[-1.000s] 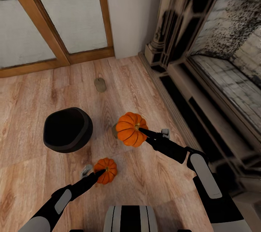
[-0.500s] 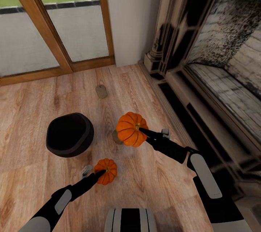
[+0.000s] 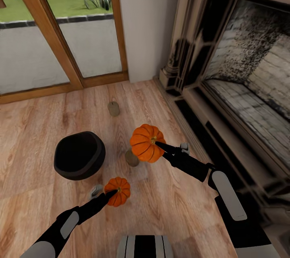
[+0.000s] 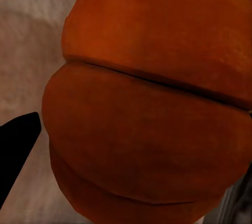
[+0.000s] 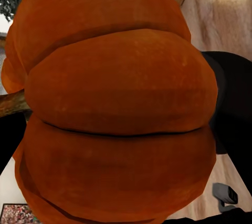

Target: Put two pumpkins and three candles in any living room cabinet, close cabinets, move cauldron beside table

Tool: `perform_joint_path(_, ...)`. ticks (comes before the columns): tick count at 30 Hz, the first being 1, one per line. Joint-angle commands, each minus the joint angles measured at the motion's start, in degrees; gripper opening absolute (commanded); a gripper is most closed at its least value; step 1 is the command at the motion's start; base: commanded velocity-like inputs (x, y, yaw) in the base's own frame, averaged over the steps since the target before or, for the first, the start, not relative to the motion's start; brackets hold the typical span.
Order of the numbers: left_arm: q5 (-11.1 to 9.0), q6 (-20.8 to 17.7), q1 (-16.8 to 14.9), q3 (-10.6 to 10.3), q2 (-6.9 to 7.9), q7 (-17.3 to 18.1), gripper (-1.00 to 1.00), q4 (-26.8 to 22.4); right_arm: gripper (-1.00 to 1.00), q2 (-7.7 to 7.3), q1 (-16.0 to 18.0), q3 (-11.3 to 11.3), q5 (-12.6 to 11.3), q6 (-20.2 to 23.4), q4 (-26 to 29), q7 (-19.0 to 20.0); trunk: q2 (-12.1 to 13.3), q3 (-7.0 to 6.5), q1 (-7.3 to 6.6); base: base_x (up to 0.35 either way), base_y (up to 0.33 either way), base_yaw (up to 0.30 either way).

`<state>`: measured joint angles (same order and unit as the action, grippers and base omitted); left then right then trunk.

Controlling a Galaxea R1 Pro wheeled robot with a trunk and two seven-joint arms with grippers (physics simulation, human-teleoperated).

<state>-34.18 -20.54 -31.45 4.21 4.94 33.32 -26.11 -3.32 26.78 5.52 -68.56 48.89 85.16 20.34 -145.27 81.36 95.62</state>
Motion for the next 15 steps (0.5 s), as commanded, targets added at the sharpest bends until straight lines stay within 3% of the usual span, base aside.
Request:
perform_joint_path(1,-0.23,-0.45,-0.01,0.15,0.05,-0.01,-1.0,0.01,-1.0,-0.03,0.03,0.02,0.18,0.09,-0.02,0.13,0.0,-0.19,-0.03,0.0,0.0,0.0)
perform_joint_path(8,-0.27,-0.55,-0.01,0.09,0.66,-0.01,-1.0,-0.02,-1.0,-0.02,0.03,0.01,0.18,0.06,-0.04,0.04,0.1,-1.74,-0.21,0.0,0.0,0.0)
perform_joint_path(15,-0.27,-0.53,-0.01,-0.05,0.78,0.02,-1.0,-0.76,-1.0,0.04,0.03,0.09,0.2,-0.02,-0.17,-0.13,0.1,-1.74,-0.21,-0.038,0.0,0.0)
